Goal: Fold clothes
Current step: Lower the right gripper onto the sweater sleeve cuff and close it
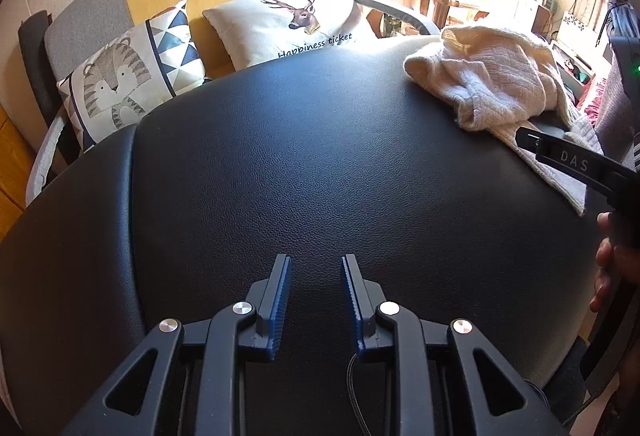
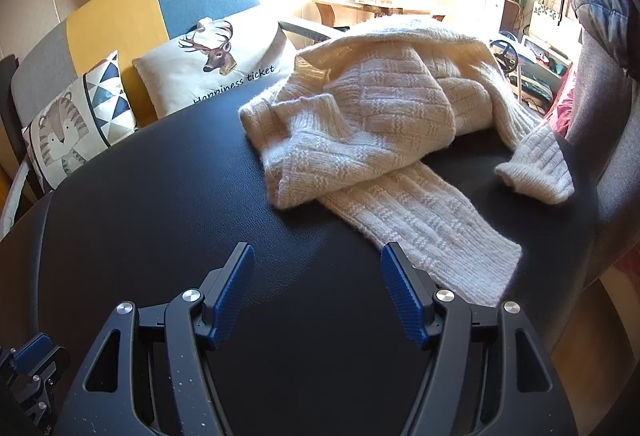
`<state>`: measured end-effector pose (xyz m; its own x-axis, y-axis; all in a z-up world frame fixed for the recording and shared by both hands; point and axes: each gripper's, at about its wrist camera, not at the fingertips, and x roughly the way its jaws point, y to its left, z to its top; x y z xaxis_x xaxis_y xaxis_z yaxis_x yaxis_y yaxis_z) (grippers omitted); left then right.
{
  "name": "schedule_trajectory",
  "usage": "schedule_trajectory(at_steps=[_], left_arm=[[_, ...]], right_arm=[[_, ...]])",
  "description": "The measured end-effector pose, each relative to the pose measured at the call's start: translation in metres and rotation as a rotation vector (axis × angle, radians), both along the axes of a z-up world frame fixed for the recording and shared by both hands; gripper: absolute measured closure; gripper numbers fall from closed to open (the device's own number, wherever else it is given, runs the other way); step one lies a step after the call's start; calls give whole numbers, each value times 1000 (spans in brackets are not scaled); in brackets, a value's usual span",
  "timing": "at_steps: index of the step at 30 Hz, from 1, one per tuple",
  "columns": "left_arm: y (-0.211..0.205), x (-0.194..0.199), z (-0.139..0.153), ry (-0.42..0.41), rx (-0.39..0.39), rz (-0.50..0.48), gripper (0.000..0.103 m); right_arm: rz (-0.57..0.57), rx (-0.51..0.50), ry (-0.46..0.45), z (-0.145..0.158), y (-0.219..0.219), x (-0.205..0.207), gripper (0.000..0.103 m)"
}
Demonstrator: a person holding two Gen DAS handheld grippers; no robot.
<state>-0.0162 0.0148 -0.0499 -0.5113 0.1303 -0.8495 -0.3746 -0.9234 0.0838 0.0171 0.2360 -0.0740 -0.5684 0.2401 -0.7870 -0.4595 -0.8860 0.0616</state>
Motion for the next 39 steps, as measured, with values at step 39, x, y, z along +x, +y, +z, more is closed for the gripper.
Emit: schedule_trajectory(at_steps=[39], left_arm=[[-18, -18, -33, -86, 7, 18, 78]], right_arm=[[33, 113, -50, -57, 51, -91, 24]])
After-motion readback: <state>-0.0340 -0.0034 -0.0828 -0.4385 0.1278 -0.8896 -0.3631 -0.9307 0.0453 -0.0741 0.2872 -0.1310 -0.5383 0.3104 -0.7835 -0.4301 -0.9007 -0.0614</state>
